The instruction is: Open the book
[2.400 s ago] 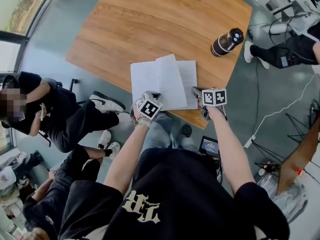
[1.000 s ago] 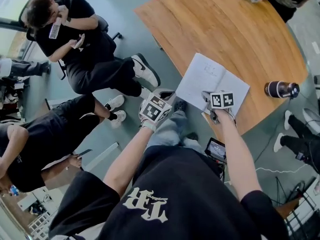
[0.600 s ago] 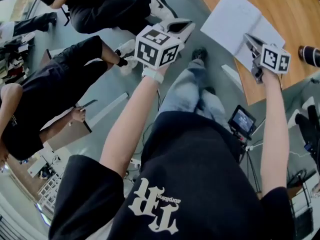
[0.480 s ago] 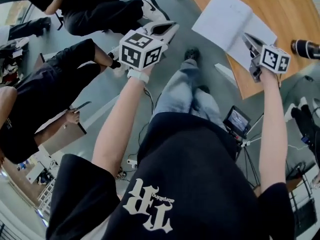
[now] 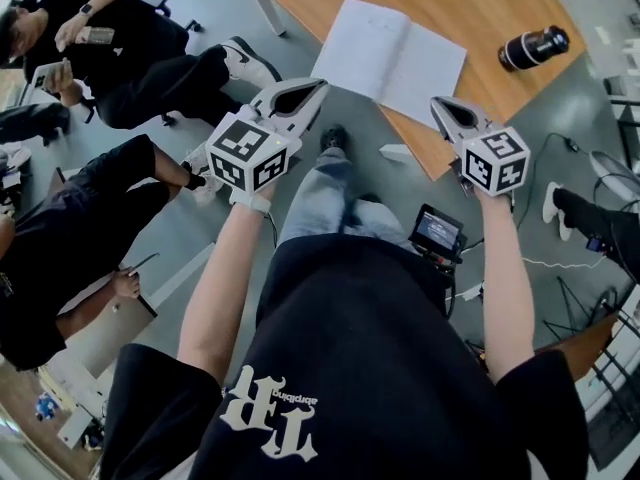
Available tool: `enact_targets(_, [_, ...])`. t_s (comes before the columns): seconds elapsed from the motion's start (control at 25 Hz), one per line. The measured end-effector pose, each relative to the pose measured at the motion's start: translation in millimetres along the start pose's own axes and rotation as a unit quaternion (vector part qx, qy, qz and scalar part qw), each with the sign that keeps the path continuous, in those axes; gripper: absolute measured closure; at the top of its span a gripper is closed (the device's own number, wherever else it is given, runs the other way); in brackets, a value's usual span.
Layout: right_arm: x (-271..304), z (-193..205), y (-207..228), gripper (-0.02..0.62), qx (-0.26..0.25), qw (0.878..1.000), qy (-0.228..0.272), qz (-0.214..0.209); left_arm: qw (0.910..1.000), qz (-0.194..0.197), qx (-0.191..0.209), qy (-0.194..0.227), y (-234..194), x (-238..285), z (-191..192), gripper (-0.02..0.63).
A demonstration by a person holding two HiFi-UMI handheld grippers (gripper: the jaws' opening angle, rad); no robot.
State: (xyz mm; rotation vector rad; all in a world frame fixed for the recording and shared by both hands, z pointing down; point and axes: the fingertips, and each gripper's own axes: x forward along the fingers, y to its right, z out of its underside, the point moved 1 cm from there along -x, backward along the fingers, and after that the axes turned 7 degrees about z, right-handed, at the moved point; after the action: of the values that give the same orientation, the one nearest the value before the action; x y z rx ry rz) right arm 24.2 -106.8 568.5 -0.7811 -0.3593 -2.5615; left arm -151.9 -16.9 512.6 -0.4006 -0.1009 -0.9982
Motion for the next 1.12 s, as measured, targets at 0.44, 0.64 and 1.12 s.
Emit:
enact_targets(0.44, [-169.7, 0.9, -7.0, 0.608, -0.004, 0.990, 0.098, 0.105, 0.9953, 0.079, 0.046, 0.031, 109.8, 13.2, -28.9, 0.598])
enact_targets(0.64, [-219.4, 1.9, -10.4, 0.607, -0.004, 0.980, 0.130, 0.151, 0.9914, 0.106, 0.060, 0.047, 143.2, 17.0, -36.3, 0.598])
enact_targets(1.12, [-250.1, 26.2, -39.5, 0.607, -0.001, 0.976, 0.139, 0.168, 0.9904, 0.108, 0.063, 0.059, 176.7, 11.7, -30.7, 0.599])
